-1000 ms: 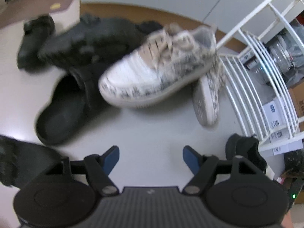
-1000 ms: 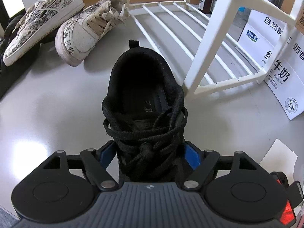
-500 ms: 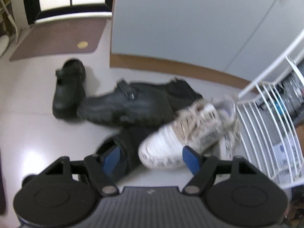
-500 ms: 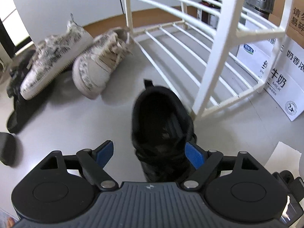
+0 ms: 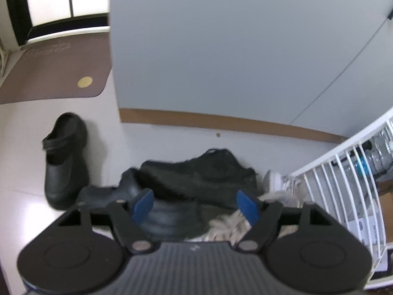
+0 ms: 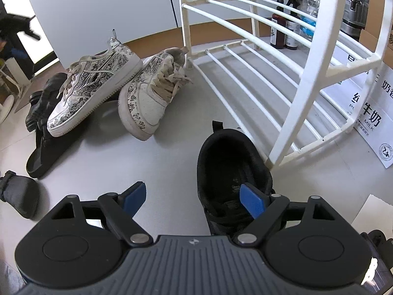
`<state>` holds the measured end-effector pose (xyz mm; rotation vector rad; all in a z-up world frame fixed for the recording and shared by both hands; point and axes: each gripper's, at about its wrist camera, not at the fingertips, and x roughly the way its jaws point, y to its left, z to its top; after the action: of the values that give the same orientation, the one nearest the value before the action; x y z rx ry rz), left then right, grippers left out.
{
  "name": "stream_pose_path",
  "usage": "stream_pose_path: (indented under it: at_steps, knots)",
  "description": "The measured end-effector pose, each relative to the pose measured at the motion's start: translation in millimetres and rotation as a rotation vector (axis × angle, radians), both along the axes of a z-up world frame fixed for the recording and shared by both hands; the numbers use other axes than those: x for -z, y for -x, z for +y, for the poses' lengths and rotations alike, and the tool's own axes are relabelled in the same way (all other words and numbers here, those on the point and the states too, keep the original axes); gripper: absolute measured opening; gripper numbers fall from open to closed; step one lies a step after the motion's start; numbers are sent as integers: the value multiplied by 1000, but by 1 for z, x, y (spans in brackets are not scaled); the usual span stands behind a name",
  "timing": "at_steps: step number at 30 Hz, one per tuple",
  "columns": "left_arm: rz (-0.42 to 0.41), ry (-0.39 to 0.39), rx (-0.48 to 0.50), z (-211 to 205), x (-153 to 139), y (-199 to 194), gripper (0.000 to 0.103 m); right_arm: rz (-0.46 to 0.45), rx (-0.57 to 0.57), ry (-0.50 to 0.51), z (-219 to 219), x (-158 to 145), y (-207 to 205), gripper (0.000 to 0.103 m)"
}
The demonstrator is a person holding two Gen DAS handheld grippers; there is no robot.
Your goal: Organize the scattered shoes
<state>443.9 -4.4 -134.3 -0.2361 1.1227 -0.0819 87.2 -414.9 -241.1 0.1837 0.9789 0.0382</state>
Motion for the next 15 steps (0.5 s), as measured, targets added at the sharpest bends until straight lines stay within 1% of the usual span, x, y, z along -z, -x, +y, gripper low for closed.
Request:
stream_pose_path:
  at_steps: [4,7,9,15]
  knots:
    - [12,-21,-41,-10,15,-25,79,2,-15,0,4,0,0,87]
    - [25,-24,-62,-19,34,-45,79,3,-39,3,9,-1,2,87]
    - [38,-13,-70,-26,52,-60,79,7,-52,5,11,-1,4,87]
    - [83,-21,-74,-43,92,-90,77,43,-66,1,10,6,-1,87]
